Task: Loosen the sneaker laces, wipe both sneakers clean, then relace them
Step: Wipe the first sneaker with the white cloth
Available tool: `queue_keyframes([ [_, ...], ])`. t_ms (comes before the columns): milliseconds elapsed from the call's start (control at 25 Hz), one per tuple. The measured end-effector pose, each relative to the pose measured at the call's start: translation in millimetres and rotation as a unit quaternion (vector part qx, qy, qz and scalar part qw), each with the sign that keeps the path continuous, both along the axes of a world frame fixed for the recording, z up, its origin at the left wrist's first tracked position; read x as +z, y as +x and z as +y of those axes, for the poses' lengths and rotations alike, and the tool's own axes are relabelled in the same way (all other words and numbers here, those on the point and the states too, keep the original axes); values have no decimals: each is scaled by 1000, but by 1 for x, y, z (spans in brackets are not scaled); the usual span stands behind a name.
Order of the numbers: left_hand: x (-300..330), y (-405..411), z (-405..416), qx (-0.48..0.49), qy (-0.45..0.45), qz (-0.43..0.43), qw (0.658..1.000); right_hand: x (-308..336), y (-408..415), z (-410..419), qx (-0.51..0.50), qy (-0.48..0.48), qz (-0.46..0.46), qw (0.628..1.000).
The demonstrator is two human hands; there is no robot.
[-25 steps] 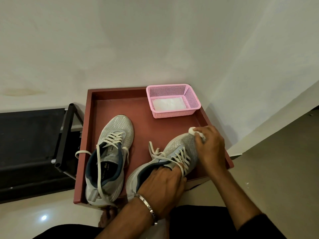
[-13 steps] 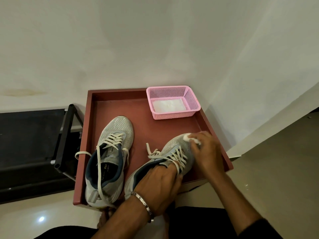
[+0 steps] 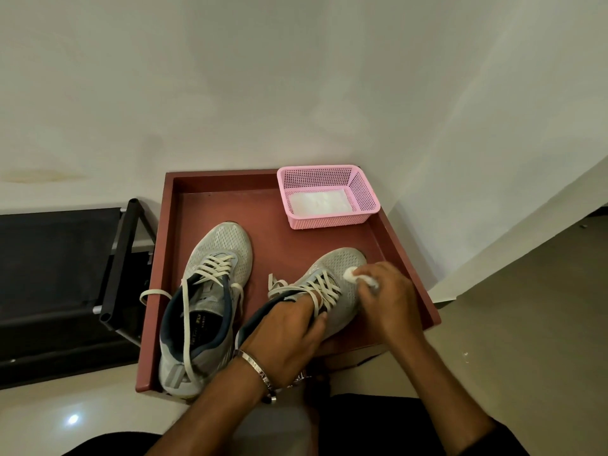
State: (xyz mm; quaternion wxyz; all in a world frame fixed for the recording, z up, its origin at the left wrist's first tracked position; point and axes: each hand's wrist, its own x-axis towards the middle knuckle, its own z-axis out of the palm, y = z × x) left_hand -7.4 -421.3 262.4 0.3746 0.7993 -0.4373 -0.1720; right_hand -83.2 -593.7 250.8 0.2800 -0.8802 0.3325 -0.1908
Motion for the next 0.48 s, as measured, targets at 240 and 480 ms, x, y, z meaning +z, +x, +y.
queue_keyframes([
  [240,5,9,-1,16,-23,7,1000,2,-8,17,38,50,-17,998],
  [480,7,16,1,35,-29,30,999,-3,-13,29,24,123,-41,991],
])
